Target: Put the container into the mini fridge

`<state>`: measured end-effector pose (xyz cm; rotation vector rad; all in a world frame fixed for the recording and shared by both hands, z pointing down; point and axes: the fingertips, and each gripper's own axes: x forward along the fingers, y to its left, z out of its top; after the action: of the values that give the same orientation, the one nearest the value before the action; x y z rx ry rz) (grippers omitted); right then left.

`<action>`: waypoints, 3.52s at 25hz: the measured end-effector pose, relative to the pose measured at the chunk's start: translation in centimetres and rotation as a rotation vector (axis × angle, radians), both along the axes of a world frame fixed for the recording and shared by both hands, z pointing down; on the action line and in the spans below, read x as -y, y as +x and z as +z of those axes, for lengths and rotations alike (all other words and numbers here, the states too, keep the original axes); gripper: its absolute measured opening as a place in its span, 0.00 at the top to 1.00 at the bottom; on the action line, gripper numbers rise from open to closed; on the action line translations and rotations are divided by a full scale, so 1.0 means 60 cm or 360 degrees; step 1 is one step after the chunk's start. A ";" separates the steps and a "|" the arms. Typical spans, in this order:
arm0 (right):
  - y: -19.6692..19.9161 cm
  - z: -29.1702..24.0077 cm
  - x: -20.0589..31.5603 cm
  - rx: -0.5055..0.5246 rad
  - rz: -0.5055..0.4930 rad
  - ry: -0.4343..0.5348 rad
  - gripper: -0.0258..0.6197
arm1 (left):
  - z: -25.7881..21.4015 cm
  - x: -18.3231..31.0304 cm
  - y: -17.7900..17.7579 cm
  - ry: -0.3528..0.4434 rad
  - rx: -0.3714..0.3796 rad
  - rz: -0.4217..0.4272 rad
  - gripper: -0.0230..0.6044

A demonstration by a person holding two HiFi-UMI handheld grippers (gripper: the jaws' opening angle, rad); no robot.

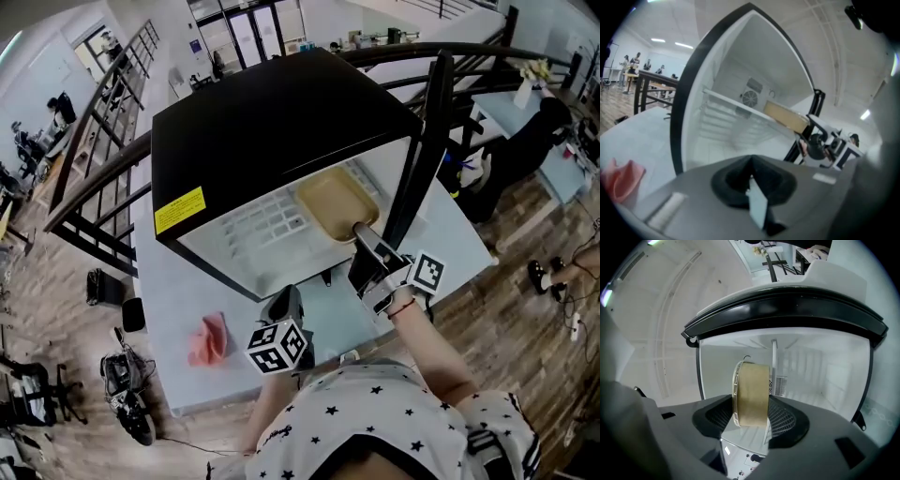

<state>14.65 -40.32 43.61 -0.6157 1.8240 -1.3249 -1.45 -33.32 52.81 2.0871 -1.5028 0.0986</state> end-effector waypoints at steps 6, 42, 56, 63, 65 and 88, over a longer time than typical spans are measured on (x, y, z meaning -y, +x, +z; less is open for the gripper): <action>-0.008 0.005 0.029 0.0009 -0.0003 -0.0027 0.60 | 0.003 -0.002 -0.016 -0.0003 0.0017 -0.0078 0.95; -0.024 -0.001 0.062 -0.0109 -0.0052 -0.0035 0.56 | 0.008 -0.019 -0.009 -0.0014 0.0030 -0.0136 0.95; -0.054 0.023 -0.036 -0.0730 -0.0092 0.0119 0.81 | -0.001 -0.070 -0.025 0.0001 0.0004 -0.0188 0.95; -0.058 0.049 -0.114 -0.1354 -0.0088 0.0313 0.91 | -0.016 -0.118 -0.016 0.0020 0.0004 -0.0211 0.95; -0.063 0.052 -0.140 -0.1517 -0.0098 0.0392 0.91 | -0.018 -0.136 -0.015 0.0020 0.0001 -0.0220 0.95; -0.056 0.116 -0.427 -0.1934 -0.0274 0.0672 0.92 | -0.009 -0.385 0.019 0.0031 0.0021 -0.0267 0.95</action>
<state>11.28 -14.73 50.58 -1.1786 3.0511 -0.5617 -0.29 -10.25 52.25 1.9698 -1.6859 0.0349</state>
